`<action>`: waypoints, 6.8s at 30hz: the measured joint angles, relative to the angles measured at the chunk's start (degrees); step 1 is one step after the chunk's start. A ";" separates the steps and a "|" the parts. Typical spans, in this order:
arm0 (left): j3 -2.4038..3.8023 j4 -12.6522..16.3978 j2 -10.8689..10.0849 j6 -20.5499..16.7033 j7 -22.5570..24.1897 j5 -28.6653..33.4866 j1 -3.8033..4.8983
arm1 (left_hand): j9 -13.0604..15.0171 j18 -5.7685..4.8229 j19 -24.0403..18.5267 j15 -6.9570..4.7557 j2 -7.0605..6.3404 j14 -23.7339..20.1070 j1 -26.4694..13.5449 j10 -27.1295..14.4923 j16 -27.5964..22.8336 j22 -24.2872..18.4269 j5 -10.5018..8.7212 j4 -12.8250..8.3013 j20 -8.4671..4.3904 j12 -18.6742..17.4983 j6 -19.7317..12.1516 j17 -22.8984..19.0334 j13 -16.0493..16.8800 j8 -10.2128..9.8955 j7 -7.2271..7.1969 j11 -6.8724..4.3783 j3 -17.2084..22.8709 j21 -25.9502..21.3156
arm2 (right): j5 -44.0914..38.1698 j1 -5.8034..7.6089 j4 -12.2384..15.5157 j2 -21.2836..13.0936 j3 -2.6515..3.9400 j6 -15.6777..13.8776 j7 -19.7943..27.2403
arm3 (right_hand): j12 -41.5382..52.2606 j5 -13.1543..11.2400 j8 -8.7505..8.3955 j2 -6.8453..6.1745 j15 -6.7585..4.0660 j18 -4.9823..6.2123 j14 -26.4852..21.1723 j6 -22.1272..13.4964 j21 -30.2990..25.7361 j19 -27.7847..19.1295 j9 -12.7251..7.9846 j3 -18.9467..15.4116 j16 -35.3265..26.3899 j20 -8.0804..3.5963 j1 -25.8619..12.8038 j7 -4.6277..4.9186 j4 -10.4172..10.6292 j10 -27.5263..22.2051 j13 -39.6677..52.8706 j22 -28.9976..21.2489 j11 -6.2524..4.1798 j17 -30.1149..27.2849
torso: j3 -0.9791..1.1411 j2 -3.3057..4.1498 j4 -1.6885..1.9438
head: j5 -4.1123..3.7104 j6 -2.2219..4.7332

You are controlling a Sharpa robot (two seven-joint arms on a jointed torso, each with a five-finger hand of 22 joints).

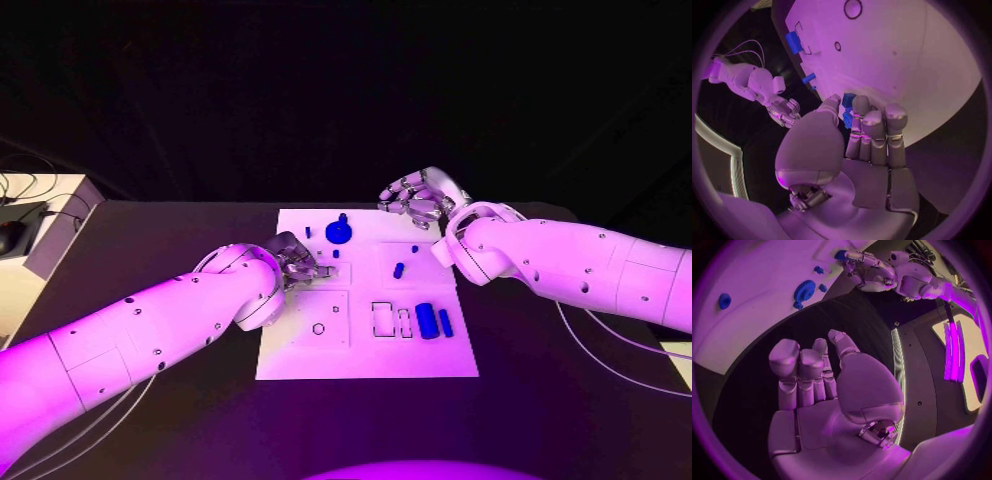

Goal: Assemble the parts on the task board

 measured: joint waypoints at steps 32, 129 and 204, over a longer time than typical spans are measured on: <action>0.14 -1.96 1.24 2.32 -0.66 -0.48 0.27 | 3.08 0.01 0.21 -0.42 3.57 0.01 3.12 -0.11 0.44 0.33 -0.86 -6.10 -0.21 1.85 -0.31 0.96 1.43 1.33 -0.73 -0.53 -5.97 0.67 | -0.04 0.00 0.28 -0.09 0.00 0.58 -0.44 | 0.22 0.00 0.34 0.00 0.00 0.00 0.00 0.23 0.28 0.00 0.33 0.24 0.00 0.00 0.00 -0.25 -0.24 -0.06 -0.19 0.03 -0.06 -0.03 | -0.07 -0.08 0.05 | -0.33 -0.47; 3.71 1.47 -2.83 6.38 -1.90 3.50 0.07 | -0.90 0.83 -0.93 -0.55 2.64 -0.47 -5.26 -1.90 -3.07 -2.63 0.06 2.47 -0.33 3.88 -4.73 -2.53 -1.94 12.60 -1.24 -0.32 -5.37 -3.06 | -1.91 -0.29 0.47 -0.99 -0.04 2.03 -1.35 | 0.22 1.67 -0.23 0.00 0.00 0.00 0.00 0.38 0.45 0.00 -0.38 2.55 -0.21 0.00 0.00 -0.13 -1.89 0.00 -0.49 0.00 0.00 0.18 | -0.18 -0.09 0.10 | 0.57 0.42; 3.84 -4.39 2.67 9.65 -4.00 1.79 0.28 | 6.73 0.01 -1.15 -0.41 -0.66 -0.61 2.98 -3.97 -2.49 -2.10 0.02 -1.17 0.11 4.03 -6.58 -0.13 -0.17 7.24 -0.80 -0.30 17.80 -2.87 | -2.05 -0.61 0.44 -0.59 -0.07 2.67 -1.73 | 0.22 2.12 -0.22 0.00 0.00 0.00 0.00 0.56 0.45 0.00 -0.28 2.88 -0.21 0.00 0.00 0.03 -2.23 -0.11 -0.63 -0.01 -0.11 0.19 | -0.13 -0.05 0.12 | 0.07 -0.32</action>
